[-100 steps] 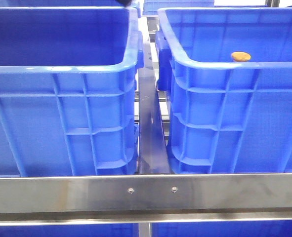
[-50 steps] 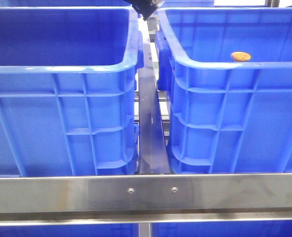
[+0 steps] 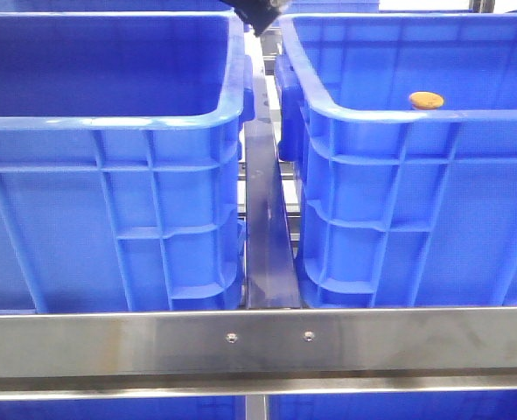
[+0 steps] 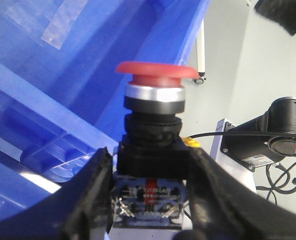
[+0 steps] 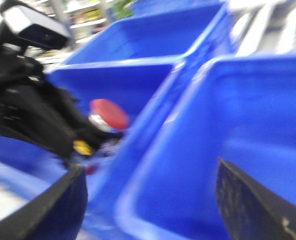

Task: Pick red and yellow buttons and place in box
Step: 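Grasp the red button with the right gripper and release the left gripper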

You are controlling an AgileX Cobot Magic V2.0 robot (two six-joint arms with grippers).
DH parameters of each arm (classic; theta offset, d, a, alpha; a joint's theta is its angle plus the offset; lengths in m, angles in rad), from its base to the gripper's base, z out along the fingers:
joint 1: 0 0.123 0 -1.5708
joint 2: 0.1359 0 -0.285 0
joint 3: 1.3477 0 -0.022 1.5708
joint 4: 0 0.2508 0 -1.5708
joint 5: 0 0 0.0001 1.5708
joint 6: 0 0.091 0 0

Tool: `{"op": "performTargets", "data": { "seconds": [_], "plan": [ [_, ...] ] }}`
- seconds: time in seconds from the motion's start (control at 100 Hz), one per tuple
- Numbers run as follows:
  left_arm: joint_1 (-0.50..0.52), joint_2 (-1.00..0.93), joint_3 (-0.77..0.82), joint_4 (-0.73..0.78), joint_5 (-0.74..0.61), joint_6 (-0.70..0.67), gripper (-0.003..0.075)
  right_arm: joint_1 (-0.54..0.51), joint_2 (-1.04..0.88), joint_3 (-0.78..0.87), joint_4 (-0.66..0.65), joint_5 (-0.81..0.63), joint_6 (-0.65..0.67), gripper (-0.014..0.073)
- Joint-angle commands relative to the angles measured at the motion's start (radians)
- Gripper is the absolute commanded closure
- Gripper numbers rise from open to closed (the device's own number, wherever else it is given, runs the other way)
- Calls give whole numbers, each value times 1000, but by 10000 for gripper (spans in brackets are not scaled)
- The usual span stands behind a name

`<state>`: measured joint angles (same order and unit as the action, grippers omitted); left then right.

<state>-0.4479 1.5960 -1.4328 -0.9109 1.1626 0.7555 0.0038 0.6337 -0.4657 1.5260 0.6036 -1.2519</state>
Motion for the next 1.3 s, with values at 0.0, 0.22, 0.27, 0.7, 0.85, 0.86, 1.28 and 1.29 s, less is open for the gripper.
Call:
{"op": "performTargets", "data": {
  "seconds": [0.0, 0.22, 0.27, 0.7, 0.85, 0.86, 1.28, 1.29],
  "plan": [
    [-8, -39, -30, -73, -8, 3, 625, -2, 90, -81, 47, 126, 104, 37],
    [-8, -39, -30, -73, -8, 3, 625, -2, 341, -239, 62, 378, 239, 37],
    [-8, -39, -30, -73, -8, 3, 625, -2, 389, -275, 74, 411, 256, 37],
    [-8, -39, -30, -73, -14, 3, 625, 72, 671, -408, 192, 463, 275, 37],
    [-8, -39, -30, -73, -14, 3, 625, 115, 706, -425, 229, 461, 274, 37],
    [-8, -39, -30, -73, -14, 3, 625, 117, 706, -427, 231, 461, 274, 37],
    [-8, -39, -30, -73, -16, 3, 624, 131, 725, -437, 237, 465, 274, 125],
    [-8, -39, -30, -73, -16, 3, 624, 131, 725, -437, 237, 465, 274, 139]
  ]
}}
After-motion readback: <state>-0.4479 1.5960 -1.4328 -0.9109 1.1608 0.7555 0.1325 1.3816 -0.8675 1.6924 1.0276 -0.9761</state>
